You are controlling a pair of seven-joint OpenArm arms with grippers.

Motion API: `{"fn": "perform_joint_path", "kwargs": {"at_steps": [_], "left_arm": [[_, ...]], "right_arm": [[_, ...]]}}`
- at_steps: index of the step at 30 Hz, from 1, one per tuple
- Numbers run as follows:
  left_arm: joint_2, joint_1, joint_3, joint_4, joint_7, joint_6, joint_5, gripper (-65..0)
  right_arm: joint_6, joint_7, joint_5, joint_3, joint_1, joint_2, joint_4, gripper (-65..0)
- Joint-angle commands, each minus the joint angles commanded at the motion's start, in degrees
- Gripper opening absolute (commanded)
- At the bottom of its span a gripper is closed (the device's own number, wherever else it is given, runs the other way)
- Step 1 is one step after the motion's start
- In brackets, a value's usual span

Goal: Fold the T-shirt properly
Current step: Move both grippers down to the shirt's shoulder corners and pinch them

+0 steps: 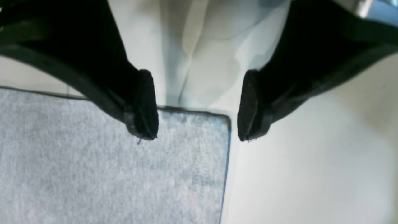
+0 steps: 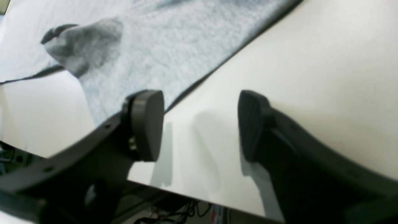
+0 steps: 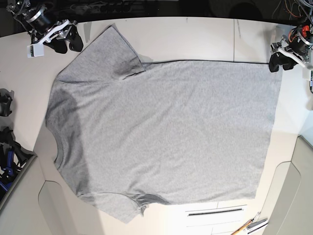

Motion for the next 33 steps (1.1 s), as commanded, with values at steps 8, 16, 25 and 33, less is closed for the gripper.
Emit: {"fn": "perform_joint_path", "kwargs": {"at_steps": [8, 16, 25, 33], "left_arm": [[0.0, -0.1, -0.6, 0.0, 0.3, 1.0, 2.2, -21.0], [0.0, -0.1, -3.3, 0.0, 1.8, 1.0, 2.3, -21.0], [-1.9, -1.9, -3.3, -0.1, 1.4, 1.0, 2.6, -21.0], [-1.8, -3.0, -2.1, -0.2, 1.7, 1.0, 0.4, -21.0]], "right_arm": [[1.29, 0.0, -0.4, -5.9, 0.2, -0.8, 0.0, -27.4], [1.27, 0.0, -1.5, -7.1, 2.3, -4.9, -0.1, -27.4], [1.29, 0.0, -1.6, -7.1, 3.0, -4.9, -0.1, -27.5], [1.29, 0.0, -1.5, -7.1, 3.0, -5.6, -0.1, -27.5]]}}
